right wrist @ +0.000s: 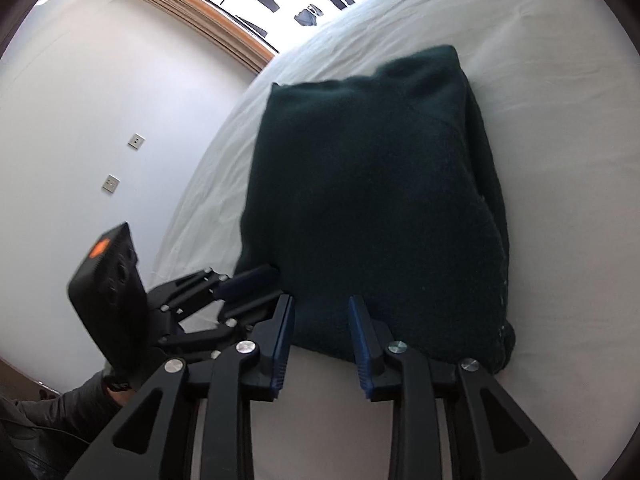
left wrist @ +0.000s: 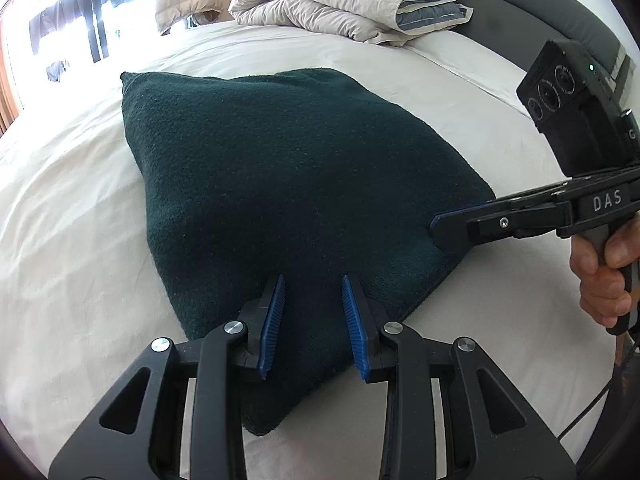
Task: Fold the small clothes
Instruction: 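Open both tools and press the folded sweater flat from its sides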
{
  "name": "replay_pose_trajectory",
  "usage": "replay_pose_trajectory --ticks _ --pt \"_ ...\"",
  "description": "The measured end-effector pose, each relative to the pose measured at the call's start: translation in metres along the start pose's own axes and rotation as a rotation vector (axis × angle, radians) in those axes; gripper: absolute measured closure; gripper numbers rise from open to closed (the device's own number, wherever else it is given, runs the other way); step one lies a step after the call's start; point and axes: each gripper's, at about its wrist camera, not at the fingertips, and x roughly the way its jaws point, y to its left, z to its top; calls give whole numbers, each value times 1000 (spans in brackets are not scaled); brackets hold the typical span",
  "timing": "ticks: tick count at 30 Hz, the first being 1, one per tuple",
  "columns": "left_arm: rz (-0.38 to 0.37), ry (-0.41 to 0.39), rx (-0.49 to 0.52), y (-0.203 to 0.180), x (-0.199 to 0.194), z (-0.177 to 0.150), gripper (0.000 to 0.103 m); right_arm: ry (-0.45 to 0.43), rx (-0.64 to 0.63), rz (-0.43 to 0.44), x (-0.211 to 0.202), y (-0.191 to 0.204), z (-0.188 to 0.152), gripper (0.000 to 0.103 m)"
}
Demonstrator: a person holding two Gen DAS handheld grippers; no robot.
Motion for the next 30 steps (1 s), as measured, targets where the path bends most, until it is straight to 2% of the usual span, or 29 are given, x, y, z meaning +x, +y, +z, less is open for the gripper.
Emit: replay_pose_trajectory --ticks 4,6,10,14,20,21,22,23,25,30 --pt "-9 -10 -26 4 -15 -3 74 -44 29 19 -24 -13 -7 77" --pt "-1 -55 -41 11 -33 0 74 -68 11 13 -40 -12 -4 76" --pt "8 -134 -101 41 -54 28 74 -153 25 90 -60 -15 21 74" --pt "12 -138 -104 67 -41 61 74 -161 16 169 -41 -10 68 74" --pt "25 -96 -166 99 5 92 74 -116 90 156 17 -24 134 73" --pt "35 -80 -158 100 15 93 74 -105 110 149 26 -30 139 69" --pt "46 -66 -151 102 24 91 73 -85 124 120 34 -37 142 64" --pt "49 -68 -150 103 32 89 72 -64 138 103 42 -44 142 65" --pt "45 -98 -155 107 35 83 71 -72 144 135 44 -53 136 72" --pt "61 -119 -130 104 34 72 71 -75 117 199 24 -58 106 72"
